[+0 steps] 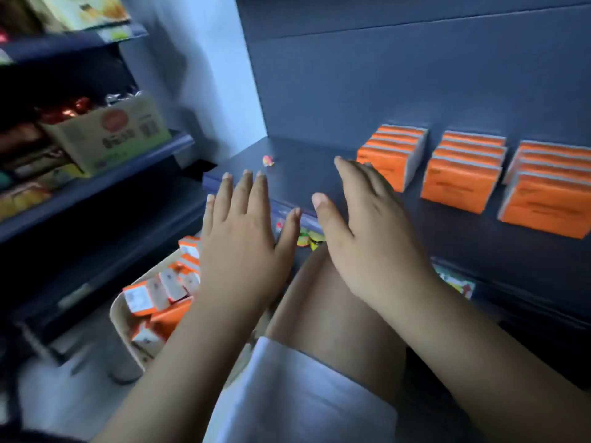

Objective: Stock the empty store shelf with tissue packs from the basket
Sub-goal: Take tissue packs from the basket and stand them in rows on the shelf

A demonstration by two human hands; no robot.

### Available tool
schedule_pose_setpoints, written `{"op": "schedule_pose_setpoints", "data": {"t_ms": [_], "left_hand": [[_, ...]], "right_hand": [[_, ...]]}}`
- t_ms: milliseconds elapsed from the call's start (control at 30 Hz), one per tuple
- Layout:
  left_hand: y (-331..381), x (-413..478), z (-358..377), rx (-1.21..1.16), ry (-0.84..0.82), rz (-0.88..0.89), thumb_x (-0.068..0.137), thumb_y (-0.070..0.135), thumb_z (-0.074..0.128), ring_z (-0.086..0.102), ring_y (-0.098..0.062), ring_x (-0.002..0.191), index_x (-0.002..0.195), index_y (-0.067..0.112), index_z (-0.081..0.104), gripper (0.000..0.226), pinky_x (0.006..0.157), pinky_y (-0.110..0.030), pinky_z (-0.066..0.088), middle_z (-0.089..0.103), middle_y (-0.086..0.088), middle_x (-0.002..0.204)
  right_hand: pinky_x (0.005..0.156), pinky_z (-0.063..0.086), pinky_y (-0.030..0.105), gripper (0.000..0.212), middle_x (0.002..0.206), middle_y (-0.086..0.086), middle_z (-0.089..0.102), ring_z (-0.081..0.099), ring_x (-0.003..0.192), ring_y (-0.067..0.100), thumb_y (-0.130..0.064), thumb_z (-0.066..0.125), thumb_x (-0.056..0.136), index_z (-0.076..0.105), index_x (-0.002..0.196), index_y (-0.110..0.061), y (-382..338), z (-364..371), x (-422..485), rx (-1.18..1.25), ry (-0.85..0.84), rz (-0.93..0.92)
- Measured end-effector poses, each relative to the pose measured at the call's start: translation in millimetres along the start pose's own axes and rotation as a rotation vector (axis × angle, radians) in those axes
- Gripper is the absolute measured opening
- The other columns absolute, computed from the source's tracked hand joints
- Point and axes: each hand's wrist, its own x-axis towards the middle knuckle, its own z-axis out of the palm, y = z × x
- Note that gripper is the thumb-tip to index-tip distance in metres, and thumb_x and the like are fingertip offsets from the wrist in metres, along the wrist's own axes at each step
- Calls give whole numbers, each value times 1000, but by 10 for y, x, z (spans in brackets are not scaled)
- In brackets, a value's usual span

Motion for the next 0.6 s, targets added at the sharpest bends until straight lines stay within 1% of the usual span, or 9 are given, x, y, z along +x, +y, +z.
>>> {"op": "schedule_pose_setpoints", "data": {"t_ms": [133,200,267,300,367,433,500,567,600], "left_hand": [[-662,-247,-85,74,-54,-145,101,62,33,18,-28,158,158,14,37,75,127,-49,15,35,-4,166],[-943,-385,-86,86,-77,-220,100,60,33,17,-28,158,158,14,38,74,127,-48,14,35,-3,166],[-1174,-506,-57,96,-100,-286,100,59,34,17,-28,158,158,15,38,73,126,-47,14,36,-3,166],[-1270,-559,-29,102,-120,-306,100,58,34,18,-29,158,158,15,38,72,126,-47,14,36,-3,166],[-1431,-649,49,111,-158,-331,101,56,37,20,-30,158,157,14,40,69,126,-47,14,38,-4,165],[-1582,-717,153,120,-195,-375,104,54,40,21,-30,157,156,15,40,65,125,-44,13,38,-4,164],[-1734,-767,290,119,-238,-427,104,55,40,23,-29,155,155,16,41,64,122,-42,12,39,-3,164],[-1858,-803,440,79,-281,-481,104,56,40,22,-29,156,155,18,40,64,124,-43,13,36,-2,165],[-1909,-813,513,55,-305,-512,104,57,39,19,-28,158,157,19,38,65,126,-45,13,33,-2,168]], "right_hand": [[115,33,41,60,146,13,55,45,137,32,-46,43,99,52,144,-7,-477,624,-56,78,-105,-67],[111,37,43,57,140,13,59,48,133,33,-46,43,98,55,138,-8,-643,933,-84,88,-194,-40],[106,37,43,49,138,11,58,47,132,32,-45,45,102,54,134,-10,-751,1207,-105,89,-322,5],[105,36,42,49,140,10,56,45,133,30,-46,45,103,53,136,-11,-780,1332,-113,79,-379,22],[103,36,38,52,150,7,50,42,138,26,-47,43,105,46,146,-16,-814,1567,-111,32,-497,40],[104,38,38,55,155,6,46,42,140,26,-46,43,105,41,152,-18,-821,1784,-74,22,-585,44],[101,42,40,54,152,7,48,46,137,27,-46,44,105,43,151,-17,-773,2014,-28,13,-646,43],[90,46,39,49,145,7,53,53,128,27,-46,45,105,47,146,-18,-677,2269,10,9,-710,85],[87,49,39,47,141,7,55,56,122,28,-46,46,104,50,141,-18,-627,2393,27,3,-741,107]]}}
